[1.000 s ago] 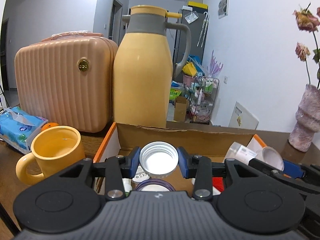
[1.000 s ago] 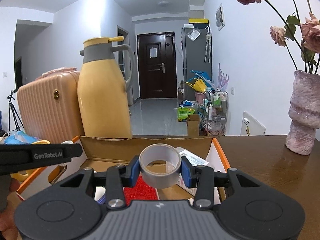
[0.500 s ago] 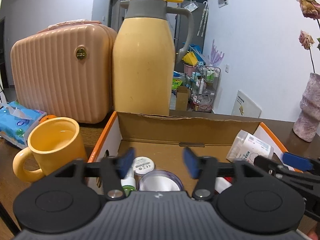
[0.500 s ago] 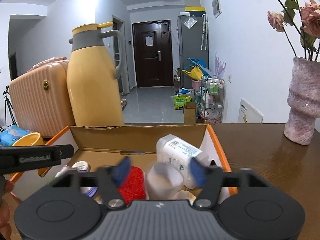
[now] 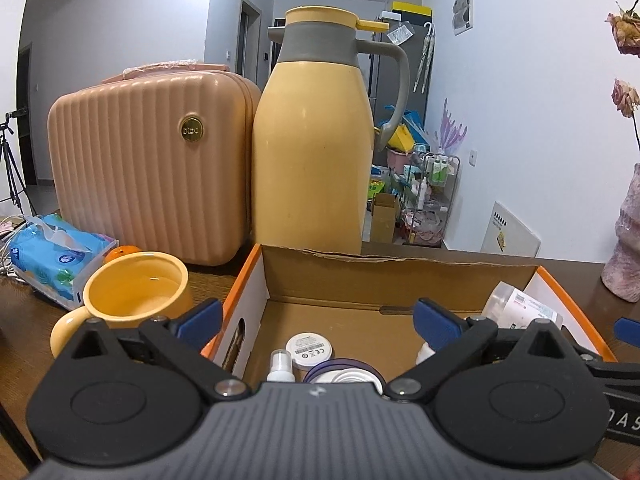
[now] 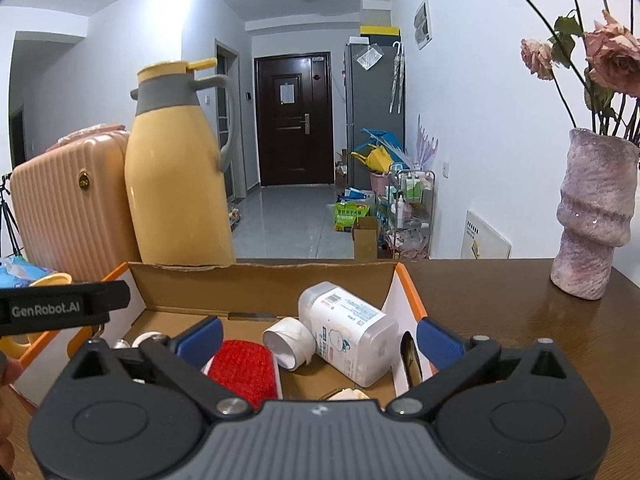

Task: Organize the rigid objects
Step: 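Drop the white cap and tape roll into the box, opening both tools, then withdraw both tools from the box toward the purple and white caps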

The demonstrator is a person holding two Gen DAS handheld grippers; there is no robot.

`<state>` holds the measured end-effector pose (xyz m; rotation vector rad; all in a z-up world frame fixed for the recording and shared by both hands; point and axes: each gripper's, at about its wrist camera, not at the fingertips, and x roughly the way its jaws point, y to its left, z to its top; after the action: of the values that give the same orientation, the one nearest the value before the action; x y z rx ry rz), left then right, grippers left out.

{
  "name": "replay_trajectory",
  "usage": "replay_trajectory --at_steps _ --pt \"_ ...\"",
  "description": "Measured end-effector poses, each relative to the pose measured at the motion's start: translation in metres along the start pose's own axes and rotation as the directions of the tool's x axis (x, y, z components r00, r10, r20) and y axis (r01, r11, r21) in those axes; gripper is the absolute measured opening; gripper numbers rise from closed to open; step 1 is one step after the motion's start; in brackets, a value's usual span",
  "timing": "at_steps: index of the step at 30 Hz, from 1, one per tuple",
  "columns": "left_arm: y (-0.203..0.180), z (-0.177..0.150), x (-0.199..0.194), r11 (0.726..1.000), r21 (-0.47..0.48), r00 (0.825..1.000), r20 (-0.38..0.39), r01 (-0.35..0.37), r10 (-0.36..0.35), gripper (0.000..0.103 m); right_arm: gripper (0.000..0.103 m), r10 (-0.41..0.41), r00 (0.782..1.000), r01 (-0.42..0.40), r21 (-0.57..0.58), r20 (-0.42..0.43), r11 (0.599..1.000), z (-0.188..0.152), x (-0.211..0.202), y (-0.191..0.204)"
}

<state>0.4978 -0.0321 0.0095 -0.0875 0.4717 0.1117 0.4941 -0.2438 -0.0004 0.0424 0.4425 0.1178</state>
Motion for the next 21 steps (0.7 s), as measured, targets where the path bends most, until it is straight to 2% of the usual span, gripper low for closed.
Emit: replay_trajectory --at_steps 9,21 --pt "0.001 -0.004 -0.020 1.000 -0.001 0.999 0.035 -0.003 0.003 0.103 0.103 -0.019 0.998 0.019 0.001 0.067 1.000 -0.004 -0.032 -0.009" --pt "0.009 -0.022 -0.062 1.000 -0.002 0.999 0.043 -0.001 0.001 0.103 0.103 -0.029 0.993 0.027 0.017 0.118 0.999 -0.020 -0.084 -0.017"
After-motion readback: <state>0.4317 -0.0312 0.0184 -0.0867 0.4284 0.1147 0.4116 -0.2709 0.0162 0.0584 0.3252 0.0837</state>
